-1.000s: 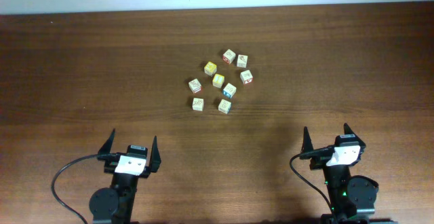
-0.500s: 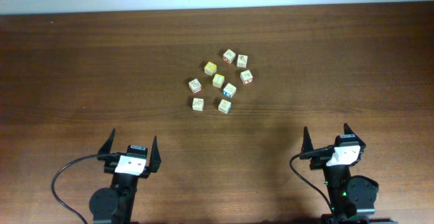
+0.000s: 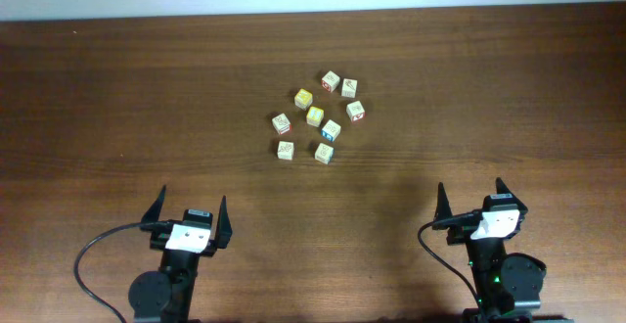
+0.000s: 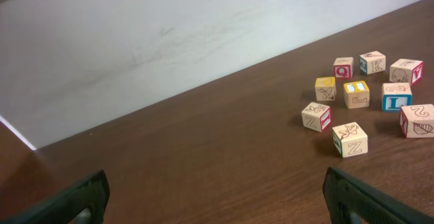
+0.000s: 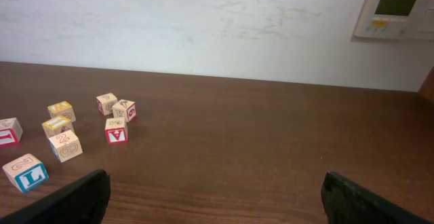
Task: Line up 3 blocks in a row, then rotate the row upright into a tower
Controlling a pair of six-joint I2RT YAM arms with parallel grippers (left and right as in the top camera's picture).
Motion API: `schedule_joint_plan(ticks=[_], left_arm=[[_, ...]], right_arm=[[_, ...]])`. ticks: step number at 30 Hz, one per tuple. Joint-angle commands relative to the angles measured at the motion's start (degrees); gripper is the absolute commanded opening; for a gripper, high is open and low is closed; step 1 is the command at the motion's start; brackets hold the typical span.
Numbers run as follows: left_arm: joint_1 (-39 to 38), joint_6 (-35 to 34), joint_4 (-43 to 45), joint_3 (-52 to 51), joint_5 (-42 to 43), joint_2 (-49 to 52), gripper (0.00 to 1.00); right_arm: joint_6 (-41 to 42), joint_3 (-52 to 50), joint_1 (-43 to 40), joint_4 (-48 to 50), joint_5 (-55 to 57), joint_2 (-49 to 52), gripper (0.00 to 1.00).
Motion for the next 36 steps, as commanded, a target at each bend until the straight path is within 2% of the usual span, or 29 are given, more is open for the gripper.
schedule_joint_plan(ticks=[1,7,9,14,18,23,28,33,36], left_arm=[[0.33,0.7,0.04,-0.44,0.02,-0.5,0.99],[0.33,0.63,1.16,-0.37,0.87,-0.5,0.99],[0.33,0.66,1.97,-0.37,6.32,-0.5,0.99],[0.35,-5.07,1.99,-0.33,6.49,-0.39,0.99],[0.35,-5.49,1.95,3.63,6.54,3.69,0.99],[0.35,-12.76,1.99,13.77,6.88,15.28,0.99],[0.35,-12.9,-0.72,26.69,11.56,28.92,0.99],[0.35,-12.9,-9.25,41.33,16.39,44.68,0.99],[0.35,-12.9,-16.24,50.62,17.31,55.23,0.99]], right_arm=[[0.02,-0.5,-0.37,0.0,0.28,-0.37,0.98],[0.02,-0.5,-0.37,0.0,0.28,-0.37,0.98],[0.02,-0.5,-0.37,0.0,0.28,-0.37,0.98],[0.24,-0.5,-0.37,0.24,-0.46,-0.37,0.99],[0.46,0.35,-0.37,0.63,-3.43,-0.37,0.99],[3.39,6.27,-0.37,-0.26,-7.32,-0.26,0.99],[5.42,13.44,-0.37,-5.27,-11.45,2.43,0.99],[5.42,22.18,-0.37,-10.45,-13.53,12.52,0.98],[5.42,29.16,-0.37,-12.13,-17.4,23.58,0.98]])
